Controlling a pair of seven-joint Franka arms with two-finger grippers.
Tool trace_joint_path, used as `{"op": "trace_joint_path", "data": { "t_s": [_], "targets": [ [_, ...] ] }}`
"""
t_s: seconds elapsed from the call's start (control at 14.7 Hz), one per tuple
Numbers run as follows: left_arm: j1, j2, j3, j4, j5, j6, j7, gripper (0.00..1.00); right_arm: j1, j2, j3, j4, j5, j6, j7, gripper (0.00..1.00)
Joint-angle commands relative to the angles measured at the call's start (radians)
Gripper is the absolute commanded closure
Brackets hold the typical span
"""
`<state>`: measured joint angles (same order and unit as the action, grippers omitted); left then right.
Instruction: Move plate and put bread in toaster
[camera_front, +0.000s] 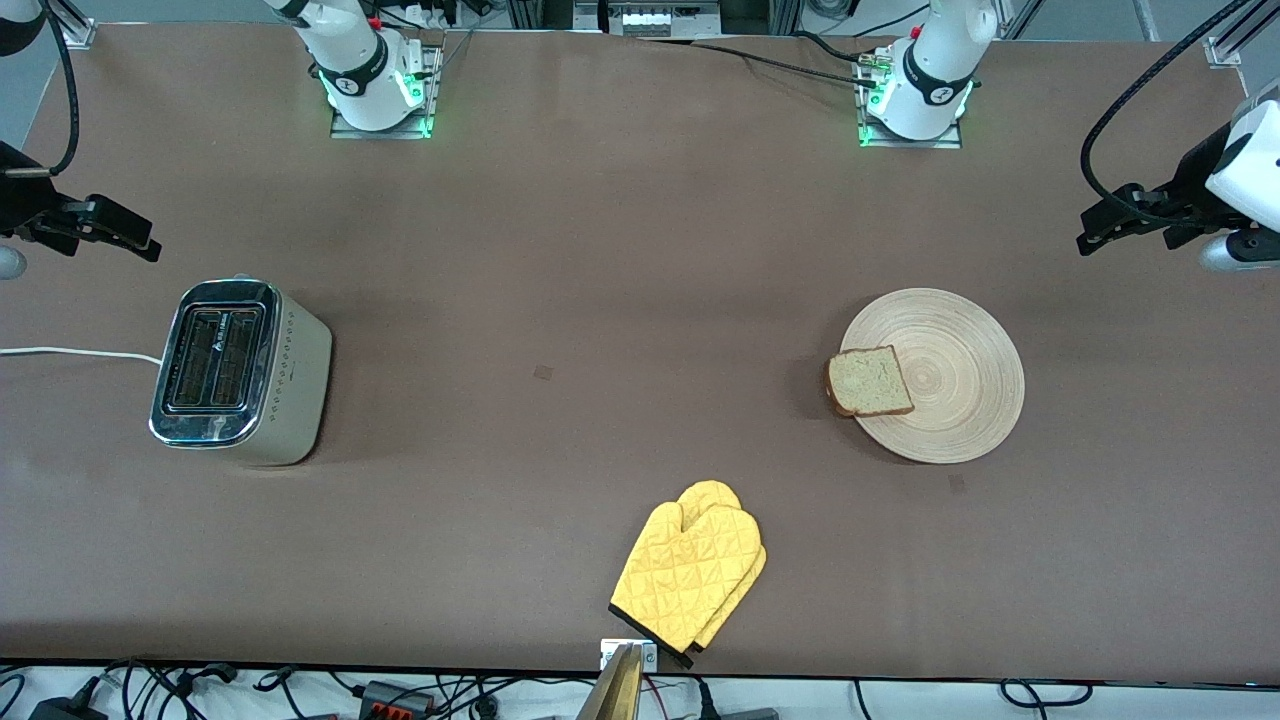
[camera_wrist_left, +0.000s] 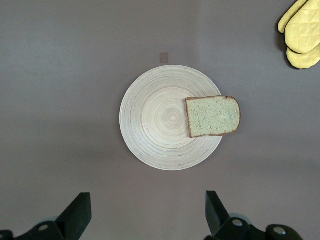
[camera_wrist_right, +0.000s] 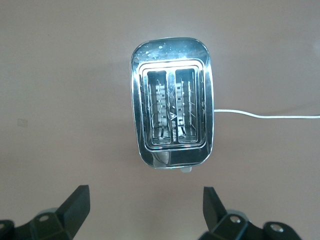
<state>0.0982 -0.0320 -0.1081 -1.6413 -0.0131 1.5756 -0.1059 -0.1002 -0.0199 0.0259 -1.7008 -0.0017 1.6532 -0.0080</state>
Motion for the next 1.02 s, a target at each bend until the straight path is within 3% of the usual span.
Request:
{"op": "trace_joint_path", "data": {
  "t_s": [0.0,0.95],
  "targets": [
    [0.003,0.01,-0.004,0.029,0.013,-0.023,-0.003,0.0,-0.003,-0.022,0.0,-0.014,-0.006,-0.015,-0.013,0.0],
    [0.003,0.01,-0.002,0.029,0.012,-0.023,-0.002,0.0,-0.003,-0.011,0.002,-0.007,-0.004,-0.007,-0.012,0.0]
  ]
}}
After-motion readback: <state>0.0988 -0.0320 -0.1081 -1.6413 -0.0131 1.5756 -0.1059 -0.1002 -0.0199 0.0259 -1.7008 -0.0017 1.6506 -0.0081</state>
